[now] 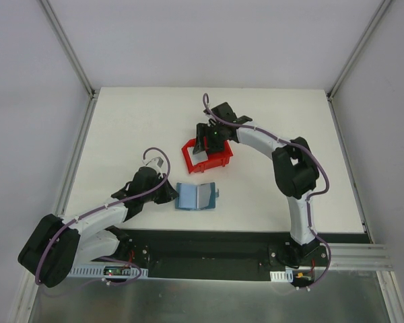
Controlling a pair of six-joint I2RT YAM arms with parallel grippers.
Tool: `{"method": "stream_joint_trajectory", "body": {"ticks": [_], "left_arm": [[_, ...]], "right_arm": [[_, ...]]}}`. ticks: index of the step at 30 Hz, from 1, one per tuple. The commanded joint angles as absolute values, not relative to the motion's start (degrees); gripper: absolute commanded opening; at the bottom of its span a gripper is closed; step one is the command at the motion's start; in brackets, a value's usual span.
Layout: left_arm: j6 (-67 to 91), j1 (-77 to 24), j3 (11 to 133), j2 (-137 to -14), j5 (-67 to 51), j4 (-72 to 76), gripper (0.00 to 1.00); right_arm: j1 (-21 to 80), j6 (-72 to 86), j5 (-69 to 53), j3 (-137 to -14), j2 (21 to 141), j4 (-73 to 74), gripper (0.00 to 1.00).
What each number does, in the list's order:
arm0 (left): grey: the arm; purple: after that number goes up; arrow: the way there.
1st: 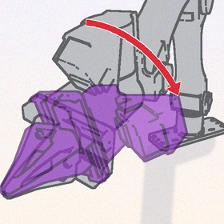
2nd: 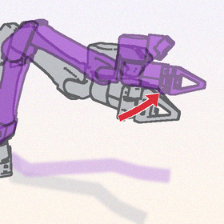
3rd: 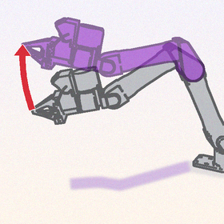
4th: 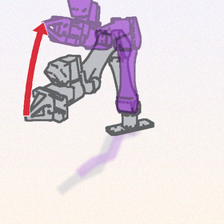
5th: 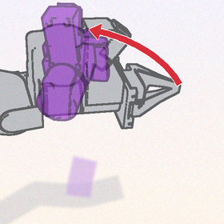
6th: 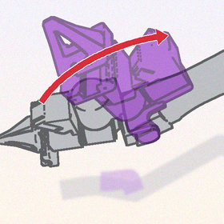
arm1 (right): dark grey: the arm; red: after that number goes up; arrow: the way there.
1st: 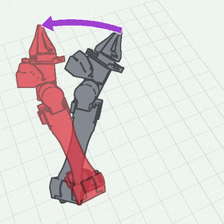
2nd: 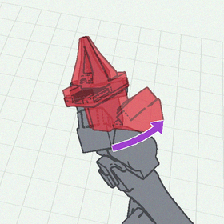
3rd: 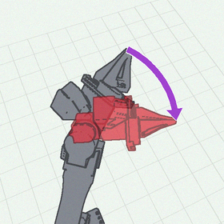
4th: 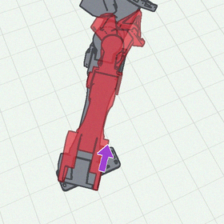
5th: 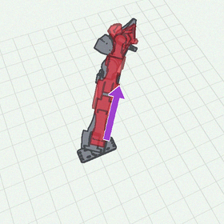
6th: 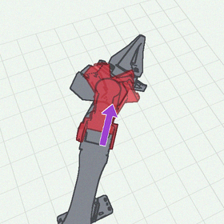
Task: Put the credit cards into the card holder
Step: Pick up the credit card from the storage box.
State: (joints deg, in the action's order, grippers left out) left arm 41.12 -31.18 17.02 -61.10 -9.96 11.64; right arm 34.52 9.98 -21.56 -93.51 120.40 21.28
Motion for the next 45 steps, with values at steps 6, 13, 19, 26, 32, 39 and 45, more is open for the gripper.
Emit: {"method": "stream_joint_trajectory", "body": {"ticks": [6, 13, 19, 26, 32, 39, 45], "left_arm": [[40.69, -31.64, 18.72, -61.61, -10.72, 13.45, 0.0], [40.43, -31.64, 19.25, -62.84, -11.6, 13.8, 0.0], [40.61, -31.64, 18.98, -63.11, -11.95, 14.41, 0.0], [40.61, -31.64, 18.11, -62.4, -11.95, 14.41, 0.0], [40.43, -31.64, 17.14, -62.05, -12.13, 14.41, 0.0], [40.69, -31.64, 16.52, -60.82, -12.13, 14.24, 0.0], [40.87, -31.64, 15.91, -60.03, -11.43, 13.8, 0.0]], "right_arm": [[34.63, 9.67, -23.12, -93.43, 115.49, 20.13, 0.59], [34.63, 9.58, -21.62, -93.34, 115.23, 20.57, 0.39], [34.45, 9.05, -20.65, -93.6, 115.05, 21.27, 0.23], [34.28, 6.69, -17.41, -95.71, 115.22, 24.16, 0.03], [34.45, 1.77, -10.91, -97.03, 113.39, 26.45, 0.0], [34.37, -2.63, -4.84, -96.07, 107.94, 28.66, 0.01], [34.54, 3.67, -9.74, -86.77, 97.67, 21.57, 0.0]]}}
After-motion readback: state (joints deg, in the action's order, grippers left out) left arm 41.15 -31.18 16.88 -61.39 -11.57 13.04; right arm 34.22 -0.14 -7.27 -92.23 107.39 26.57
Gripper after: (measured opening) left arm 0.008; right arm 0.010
